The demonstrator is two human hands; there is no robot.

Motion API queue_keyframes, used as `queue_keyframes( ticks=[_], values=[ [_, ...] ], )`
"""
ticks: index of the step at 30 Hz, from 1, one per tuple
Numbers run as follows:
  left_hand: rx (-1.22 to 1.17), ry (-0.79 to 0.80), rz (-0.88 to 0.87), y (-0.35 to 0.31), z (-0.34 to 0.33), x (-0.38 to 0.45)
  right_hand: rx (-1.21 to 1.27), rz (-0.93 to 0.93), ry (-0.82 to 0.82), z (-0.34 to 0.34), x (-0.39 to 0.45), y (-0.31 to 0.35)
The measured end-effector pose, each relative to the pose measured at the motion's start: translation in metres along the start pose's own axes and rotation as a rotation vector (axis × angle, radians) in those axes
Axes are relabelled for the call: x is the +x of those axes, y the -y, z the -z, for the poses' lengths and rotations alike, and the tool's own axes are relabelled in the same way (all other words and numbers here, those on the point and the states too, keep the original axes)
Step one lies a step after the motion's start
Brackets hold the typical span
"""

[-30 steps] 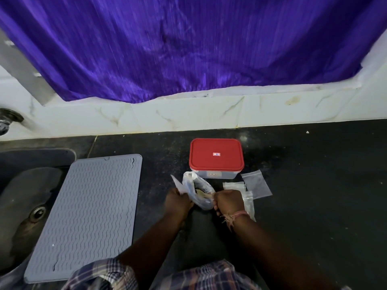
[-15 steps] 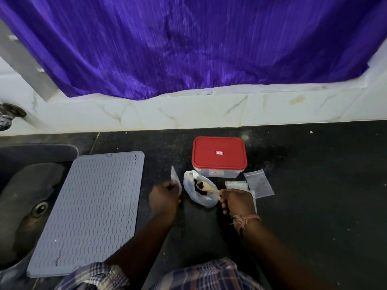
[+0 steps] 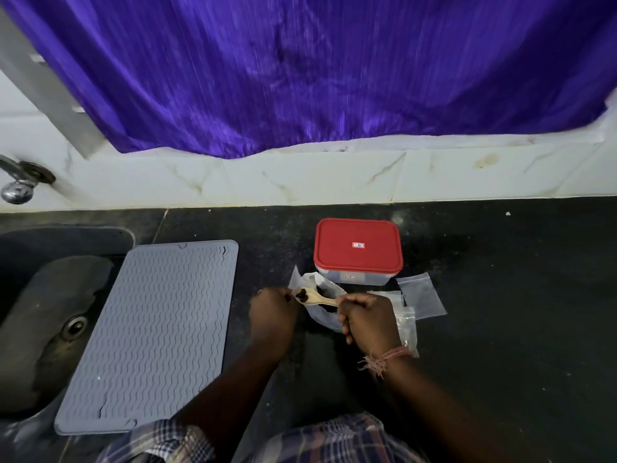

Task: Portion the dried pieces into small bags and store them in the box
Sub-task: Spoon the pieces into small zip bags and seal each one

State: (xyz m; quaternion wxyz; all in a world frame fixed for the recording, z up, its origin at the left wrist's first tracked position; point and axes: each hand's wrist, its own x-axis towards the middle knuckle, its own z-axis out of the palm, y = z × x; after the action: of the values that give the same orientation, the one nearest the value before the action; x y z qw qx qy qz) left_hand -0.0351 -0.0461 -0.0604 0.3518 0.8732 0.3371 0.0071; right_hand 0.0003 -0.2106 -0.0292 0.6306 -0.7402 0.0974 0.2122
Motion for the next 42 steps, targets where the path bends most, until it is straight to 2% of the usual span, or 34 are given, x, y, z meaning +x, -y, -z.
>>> queue_keyframes(
  ticks=[8,12,14,16,18,21,23,26,30,37,42],
  values=[
    [0.007,0.071,0.009,-0.002,0.005,0.001,-0.102,0.072,-0.036,-0.003,0.005,-0.008],
    [-0.009,0.098,-0.029,-0.006,0.001,-0.005,-0.247,0.181,-0.091,-0.007,0.011,-0.015],
    [-0.031,0.117,-0.034,-0.006,-0.002,-0.006,-0.383,0.296,-0.125,-0.008,0.010,-0.016],
    [-0.040,0.118,-0.030,-0.008,-0.002,-0.007,-0.551,0.492,-0.143,-0.009,0.006,-0.016],
    [-0.087,0.103,-0.006,-0.011,-0.001,-0.008,-0.676,0.648,-0.093,-0.010,0.001,-0.017],
    [-0.175,0.035,0.035,-0.017,0.003,-0.010,-0.864,0.786,-0.017,-0.014,0.001,-0.024],
    [-0.219,-0.005,0.044,-0.020,0.007,-0.012,-0.994,0.857,-0.042,-0.016,0.005,-0.028],
    [-0.250,0.015,0.102,-0.022,0.010,-0.013,-1.091,0.910,-0.037,-0.017,0.008,-0.027],
    [-0.262,0.068,0.162,-0.015,0.013,-0.012,-1.121,0.990,-0.053,-0.017,0.009,-0.029],
    [-0.307,0.033,0.195,-0.014,0.016,-0.003,-0.946,1.011,-0.079,-0.011,0.006,-0.020],
    [-0.393,0.060,0.319,-0.009,0.020,0.006,-0.522,0.810,-0.164,0.001,0.002,-0.009]
  ],
)
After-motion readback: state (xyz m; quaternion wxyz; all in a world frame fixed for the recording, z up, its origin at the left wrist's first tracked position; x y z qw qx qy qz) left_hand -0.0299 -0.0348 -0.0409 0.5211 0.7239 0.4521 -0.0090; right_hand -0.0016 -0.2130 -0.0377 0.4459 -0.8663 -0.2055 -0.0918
